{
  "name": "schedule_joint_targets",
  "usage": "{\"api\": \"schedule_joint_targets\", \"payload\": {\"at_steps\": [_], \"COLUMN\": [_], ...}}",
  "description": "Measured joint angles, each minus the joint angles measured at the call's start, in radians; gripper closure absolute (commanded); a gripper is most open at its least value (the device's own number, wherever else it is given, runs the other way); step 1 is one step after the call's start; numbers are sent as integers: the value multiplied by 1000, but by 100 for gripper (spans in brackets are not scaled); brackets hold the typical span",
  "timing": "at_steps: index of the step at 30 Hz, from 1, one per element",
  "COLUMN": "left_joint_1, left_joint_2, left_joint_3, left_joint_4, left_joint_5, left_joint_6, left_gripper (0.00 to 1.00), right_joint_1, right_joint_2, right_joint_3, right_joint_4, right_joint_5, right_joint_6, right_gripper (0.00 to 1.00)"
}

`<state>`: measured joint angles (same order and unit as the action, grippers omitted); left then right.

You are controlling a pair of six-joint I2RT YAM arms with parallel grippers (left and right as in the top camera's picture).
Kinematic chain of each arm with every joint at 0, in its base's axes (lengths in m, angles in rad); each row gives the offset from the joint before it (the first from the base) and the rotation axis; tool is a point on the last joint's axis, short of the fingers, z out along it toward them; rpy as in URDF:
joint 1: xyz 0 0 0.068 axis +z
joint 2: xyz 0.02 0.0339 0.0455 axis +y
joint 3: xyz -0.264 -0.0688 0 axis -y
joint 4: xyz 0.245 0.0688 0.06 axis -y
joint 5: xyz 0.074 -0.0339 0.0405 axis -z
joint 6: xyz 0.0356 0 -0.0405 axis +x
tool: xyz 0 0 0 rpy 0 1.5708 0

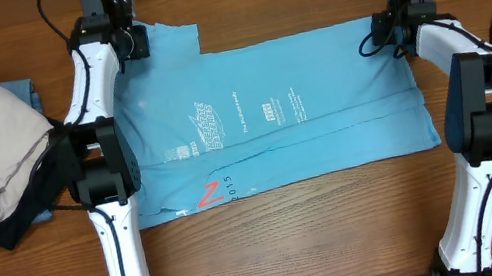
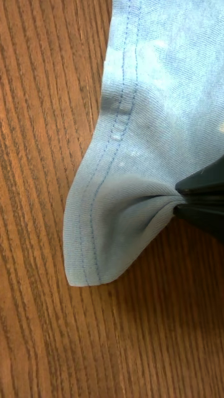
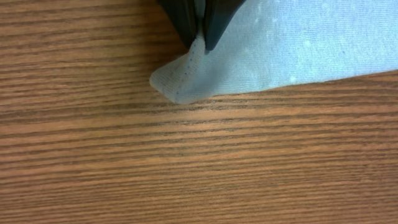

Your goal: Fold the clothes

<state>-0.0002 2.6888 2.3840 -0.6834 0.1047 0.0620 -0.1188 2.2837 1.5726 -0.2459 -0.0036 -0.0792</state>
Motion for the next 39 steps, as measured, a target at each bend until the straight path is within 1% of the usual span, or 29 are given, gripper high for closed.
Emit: {"api": "schedule_joint_targets", "payload": {"at_steps": [6, 7, 8, 9, 12, 14, 21, 26, 27, 28, 30, 34, 37, 38, 39], "left_joint_1": [0, 0, 0, 0, 0, 0, 0, 0, 0, 0, 0, 0, 0, 0, 0], "left_joint_2": [-2, -5, -6, -7, -9, -9, -11, -13, -13, -13, -13, -13, -13, -13, -13], "left_joint_3": [5, 6, 6, 6, 6, 6, 6, 6, 6, 6, 6, 6, 6, 6, 6], "left_joint_4": [-23, -34, -39, -45, -53, -54, -63, -72, -73, -74, -74, -75, -75, -75, -75], "left_joint_5": [0, 0, 0, 0, 0, 0, 0, 0, 0, 0, 0, 0, 0, 0, 0], "left_joint_6": [0, 0, 0, 0, 0, 0, 0, 0, 0, 0, 0, 0, 0, 0, 0], "left_gripper": [96, 96, 96, 96, 96, 96, 95, 95, 95, 94, 94, 93, 93, 93, 93], "right_joint_1": [0, 0, 0, 0, 0, 0, 1, 1, 1, 1, 1, 3, 3, 3, 3], "right_joint_2": [1, 1, 1, 1, 1, 1, 1, 16, 31, 46, 47, 53, 63, 63, 63], "right_joint_3": [0, 0, 0, 0, 0, 0, 0, 0, 0, 3, 3, 7, 25, 28, 28], "right_joint_4": [41, 47, 50, 51, 62, 80, 131, 132, 133, 151, 158, 177, 152, 146, 145], "right_joint_5": [0, 0, 0, 0, 0, -16, -60, -61, -57, -51, -49, -17, 30, 40, 47], "right_joint_6": [0, 1, 0, 0, -2, 0, 0, 0, 0, -3, -7, -3, -2, 0, 1], "right_gripper": [96, 95, 67, 52, 41, 40, 50, 51, 50, 43, 34, 34, 30, 30, 33]}}
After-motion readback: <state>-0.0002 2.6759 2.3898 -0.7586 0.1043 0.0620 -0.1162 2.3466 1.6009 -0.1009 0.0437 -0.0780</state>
